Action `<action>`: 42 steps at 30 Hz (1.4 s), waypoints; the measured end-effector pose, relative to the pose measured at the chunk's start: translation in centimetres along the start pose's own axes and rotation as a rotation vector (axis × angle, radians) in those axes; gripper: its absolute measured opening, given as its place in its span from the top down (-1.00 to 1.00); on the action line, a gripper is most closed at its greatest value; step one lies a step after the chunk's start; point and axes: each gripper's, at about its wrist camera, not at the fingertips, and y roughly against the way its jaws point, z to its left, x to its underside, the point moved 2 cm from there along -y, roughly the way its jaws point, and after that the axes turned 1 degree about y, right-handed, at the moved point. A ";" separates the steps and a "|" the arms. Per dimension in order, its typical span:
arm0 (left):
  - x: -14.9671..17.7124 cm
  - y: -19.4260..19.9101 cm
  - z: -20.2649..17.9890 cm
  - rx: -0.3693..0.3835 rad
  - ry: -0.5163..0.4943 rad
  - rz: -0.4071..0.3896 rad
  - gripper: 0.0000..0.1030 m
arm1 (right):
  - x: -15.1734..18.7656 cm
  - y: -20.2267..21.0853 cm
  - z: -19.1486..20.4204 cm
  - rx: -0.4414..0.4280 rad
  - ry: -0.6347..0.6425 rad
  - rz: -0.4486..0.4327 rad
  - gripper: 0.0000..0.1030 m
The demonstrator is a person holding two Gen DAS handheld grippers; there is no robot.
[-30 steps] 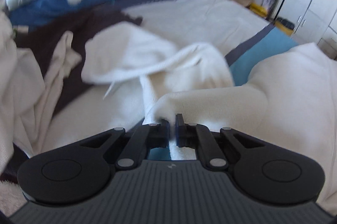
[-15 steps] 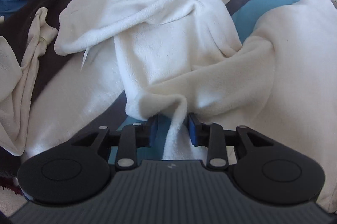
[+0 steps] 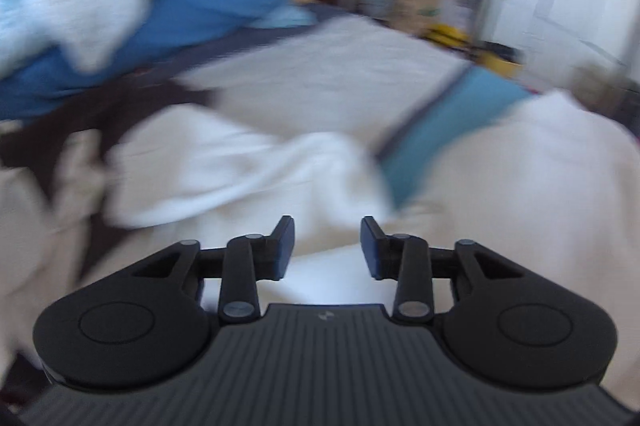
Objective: Fold clothes
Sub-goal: 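Grasp the hood edge with the left gripper while the right gripper pinches the fleece body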
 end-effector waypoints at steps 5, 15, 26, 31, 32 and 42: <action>-4.7 -3.3 -7.2 0.182 -0.230 0.058 0.03 | -6.3 -1.9 -6.6 0.142 -0.190 -0.114 -0.30; -5.4 -10.0 -7.6 0.157 -0.152 0.037 -0.31 | -4.7 -7.3 -12.7 0.218 -0.268 -0.267 -0.31; -3.4 -13.2 -8.3 0.318 -0.143 0.222 0.69 | -4.1 -13.8 -9.3 0.283 -0.197 -0.238 -0.47; -2.8 -10.4 -8.4 0.555 -0.033 0.121 0.69 | -4.0 -16.8 -9.4 0.408 0.050 -0.208 -0.18; -2.6 -10.5 -8.5 0.574 -0.017 0.132 0.70 | -3.8 -17.5 -9.6 0.406 0.045 -0.175 0.27; -2.5 -5.4 -7.8 0.570 -0.119 0.024 0.78 | 3.7 -7.9 -1.9 0.300 0.038 -0.072 0.59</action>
